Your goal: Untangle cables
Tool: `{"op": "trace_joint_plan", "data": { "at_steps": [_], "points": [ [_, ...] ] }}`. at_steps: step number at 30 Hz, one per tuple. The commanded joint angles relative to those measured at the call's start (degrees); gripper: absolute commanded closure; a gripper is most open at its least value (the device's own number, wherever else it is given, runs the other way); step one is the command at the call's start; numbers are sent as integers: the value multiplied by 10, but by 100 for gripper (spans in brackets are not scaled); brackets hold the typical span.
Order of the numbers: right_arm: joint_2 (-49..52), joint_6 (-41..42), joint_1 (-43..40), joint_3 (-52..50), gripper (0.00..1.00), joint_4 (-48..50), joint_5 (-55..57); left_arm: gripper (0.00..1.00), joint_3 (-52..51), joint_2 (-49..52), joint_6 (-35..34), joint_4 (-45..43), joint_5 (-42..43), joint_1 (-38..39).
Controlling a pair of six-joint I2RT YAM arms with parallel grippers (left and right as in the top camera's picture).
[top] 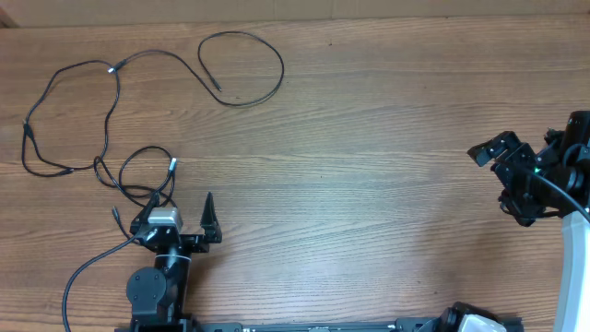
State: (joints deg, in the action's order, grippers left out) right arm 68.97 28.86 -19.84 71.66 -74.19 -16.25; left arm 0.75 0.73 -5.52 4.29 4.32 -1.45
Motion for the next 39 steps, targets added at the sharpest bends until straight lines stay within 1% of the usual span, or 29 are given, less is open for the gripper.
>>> {"op": "trace_joint_plan", "data": {
  "at_steps": [1,17,21,24,28,30,35,37,39],
  "points": [
    [-3,-5,-1,0,0,2,2,1,-5,-5,13,-2,0,6],
    [-8,-5,-4,0,0,-3,2,1,-5,-5,13,-2,0,6],
    [-35,-5,6,-7,0,7,2,1,-5,-5,13,-2,0,6],
    [-74,-5,25,-34,0,60,2,0,-5,-5,12,-2,0,6],
    [-145,-5,62,-97,0,104,2,1,-5,-5,13,-2,0,6],
    [-196,-5,85,-135,0,128,2,1,-5,-5,13,-2,0,6],
    [-340,-5,142,-210,0,229,2,1,-5,-5,12,-2,0,6],
    [-397,-5,155,-220,0,240,2,0,-5,-5,12,-2,0,6],
    [-433,-5,158,-221,0,240,2,1,-5,-5,13,-2,0,6]
  ]
}}
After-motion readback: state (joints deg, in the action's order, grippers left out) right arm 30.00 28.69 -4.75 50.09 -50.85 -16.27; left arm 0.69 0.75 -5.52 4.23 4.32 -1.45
